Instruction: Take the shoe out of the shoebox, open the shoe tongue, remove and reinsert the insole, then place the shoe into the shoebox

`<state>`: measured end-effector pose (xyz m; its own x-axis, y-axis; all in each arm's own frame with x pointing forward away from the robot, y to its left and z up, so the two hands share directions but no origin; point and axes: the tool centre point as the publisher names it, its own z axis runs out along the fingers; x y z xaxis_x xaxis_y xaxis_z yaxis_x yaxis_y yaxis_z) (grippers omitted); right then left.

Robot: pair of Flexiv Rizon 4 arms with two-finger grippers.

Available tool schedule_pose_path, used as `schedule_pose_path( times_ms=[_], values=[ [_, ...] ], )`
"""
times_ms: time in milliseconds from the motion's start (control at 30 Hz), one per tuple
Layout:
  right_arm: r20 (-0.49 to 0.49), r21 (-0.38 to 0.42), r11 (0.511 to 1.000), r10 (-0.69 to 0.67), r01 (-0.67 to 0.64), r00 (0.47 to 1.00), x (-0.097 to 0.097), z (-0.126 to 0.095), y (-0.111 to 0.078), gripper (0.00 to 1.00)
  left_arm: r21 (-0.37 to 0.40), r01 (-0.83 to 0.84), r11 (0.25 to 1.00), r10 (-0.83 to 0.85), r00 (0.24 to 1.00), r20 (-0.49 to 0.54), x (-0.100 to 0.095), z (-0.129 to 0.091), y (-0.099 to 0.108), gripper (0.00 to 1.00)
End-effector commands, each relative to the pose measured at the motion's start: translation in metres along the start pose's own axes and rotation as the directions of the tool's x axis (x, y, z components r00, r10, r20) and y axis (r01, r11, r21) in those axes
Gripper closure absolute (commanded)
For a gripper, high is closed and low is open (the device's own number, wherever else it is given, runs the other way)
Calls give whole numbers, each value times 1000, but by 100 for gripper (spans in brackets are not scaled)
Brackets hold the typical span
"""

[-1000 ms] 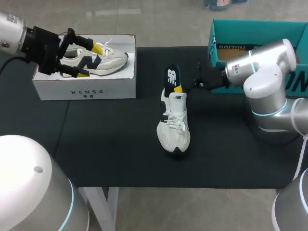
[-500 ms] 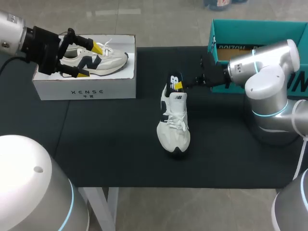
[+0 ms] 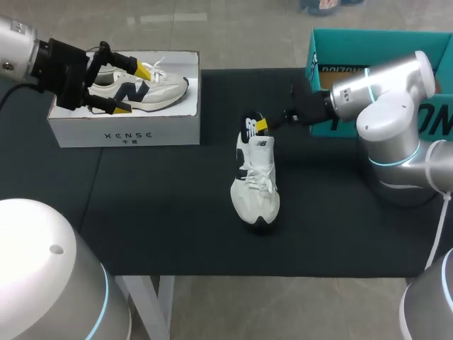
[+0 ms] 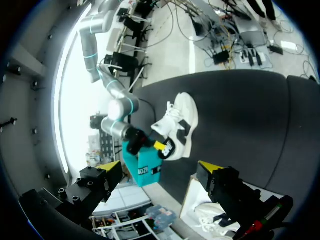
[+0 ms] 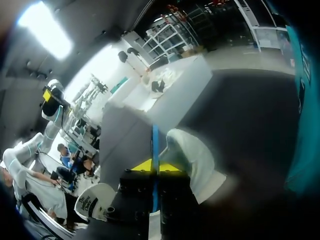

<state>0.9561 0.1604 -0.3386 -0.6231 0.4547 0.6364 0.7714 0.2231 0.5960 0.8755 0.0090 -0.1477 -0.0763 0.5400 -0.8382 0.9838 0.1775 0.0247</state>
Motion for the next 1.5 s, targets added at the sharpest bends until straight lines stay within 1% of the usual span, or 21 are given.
schedule_pose_path(
  times_ms=[33, 167, 300, 333, 367, 400, 467, 567, 667, 700, 733, 767, 967, 1167, 1300, 1333, 1367, 1400, 1433, 1500],
  values=[
    [-5, 4, 1000, 15, -15, 1000, 6, 3, -15, 100, 0, 0, 1000, 0, 1000, -3, -1, 0, 0, 0],
    [-12, 21, 999, 24, -23, 1000, 9, 6, -24, 100, 0, 0, 1000, 0, 1000, -3, -1, 0, 0, 0],
    [-11, 26, 999, 26, -26, 1000, 9, 6, -25, 100, 0, 0, 1000, 0, 1000, -3, -1, 0, 0, 0],
    [-8, 26, 999, 25, -25, 1000, 7, 5, -22, 95, 0, 0, 1000, 0, 1000, -3, -1, 0, 0, 0],
    [-4, 22, 999, 23, -23, 1000, 6, 4, -19, 75, 0, 0, 1000, 0, 1000, -3, -1, 0, 0, 0],
    [0, 19, 1000, 19, -19, 1000, 6, 2, -16, 68, 0, 0, 1000, 0, 1000, -3, -1, 0, 0, 0],
    [7, 11, 1000, 5, -5, 1000, 3, 2, -8, 63, 0, 0, 1000, 0, 1000, -3, -1, 0, 0, 0],
    [14, 7, 1000, -13, 13, 1000, -1, 1, 4, 60, 0, 0, 1000, 0, 1000, -3, -1, 0, 0, 0],
    [20, 4, 1000, -24, 24, 1000, -5, 2, 12, 64, 0, 0, 1000, 0, 1000, -3, -1, 0, 0, 0],
    [23, 5, 1000, -28, 27, 999, -5, 2, 13, 70, 0, 0, 1000, 0, 1000, -3, -1, 0, 0, 0],
    [25, 6, 1000, -28, 28, 999, -6, 3, 13, 80, 0, 0, 1000, 0, 1000, -3, -1, 0, 0, 0],
    [27, 10, 1000, -29, 29, 999, -6, 4, 12, 100, 0, 0, 1000, 0, 1000, -3, -1, 0, 0, 0],
    [25, 24, 1000, -7, 6, 1000, -3, 7, -3, 100, 0, 0, 1000, 0, 1000, -3, -1, 0, 0, 0],
    [12, 41, 999, 22, -22, 1000, 6, 10, -21, 100, 0, 0, 1000, 0, 1000, -3, -1, 0, 0, 0],
    [10, 48, 998, 27, -27, 1000, 8, 12, -25, 100, 0, 0, 1000, 0, 1000, -3, -1, 0, 0, 0],
    [13, 45, 999, 28, -28, 1000, 7, 10, -23, 89, 0, 0, 1000, 0, 1000, -3, -1, 0, 0, 0],
    [20, 40, 999, 27, -27, 999, 8, 9, -21, 56, 0, 0, 1000, 0, 1000, -3, -1, 0, 0, 0],
    [24, 36, 999, 21, -22, 999, 8, 8, -18, 11, 0, 0, 1000, 0, 1000, -3, -1, 0, 0, 0],
    [35, 36, 999, 14, -15, 999, 9, 6, -15, 0, 0, 0, 1000, 0, 1000, -3, -1, 0, 0, 0],
    [56, 45, 999, 6, -9, 998, 10, 4, -11, 0, 0, 0, 1000, 0, 1000, -3, -1, 0, 0, 0]
  ],
)
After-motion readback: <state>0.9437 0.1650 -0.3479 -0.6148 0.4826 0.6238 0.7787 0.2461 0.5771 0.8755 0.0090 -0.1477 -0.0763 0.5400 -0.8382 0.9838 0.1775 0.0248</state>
